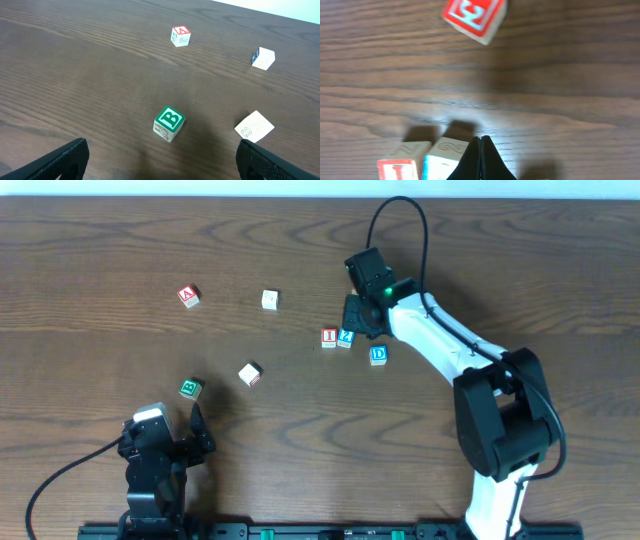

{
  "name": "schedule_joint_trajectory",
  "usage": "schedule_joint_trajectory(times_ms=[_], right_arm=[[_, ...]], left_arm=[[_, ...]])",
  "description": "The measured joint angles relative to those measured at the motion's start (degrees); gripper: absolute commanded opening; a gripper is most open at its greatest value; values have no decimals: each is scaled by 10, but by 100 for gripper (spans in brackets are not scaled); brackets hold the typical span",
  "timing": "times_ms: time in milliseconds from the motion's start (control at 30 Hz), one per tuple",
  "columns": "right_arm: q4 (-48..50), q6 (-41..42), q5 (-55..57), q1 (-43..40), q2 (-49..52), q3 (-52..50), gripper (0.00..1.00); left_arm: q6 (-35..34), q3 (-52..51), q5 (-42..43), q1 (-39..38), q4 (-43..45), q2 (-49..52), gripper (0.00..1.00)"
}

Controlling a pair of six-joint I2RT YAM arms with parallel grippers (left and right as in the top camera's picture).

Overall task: Spell out Ai2
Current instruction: 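Lower the blue '2' right of the red 'I' and open gripper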

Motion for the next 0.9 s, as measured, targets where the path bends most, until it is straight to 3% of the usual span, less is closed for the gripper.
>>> schedule_joint_trajectory(times_ms=[900], right_arm=[[-10,-14,-21,0,29,0,1]], left_arm=[[0,0,0,0,0,0,95]])
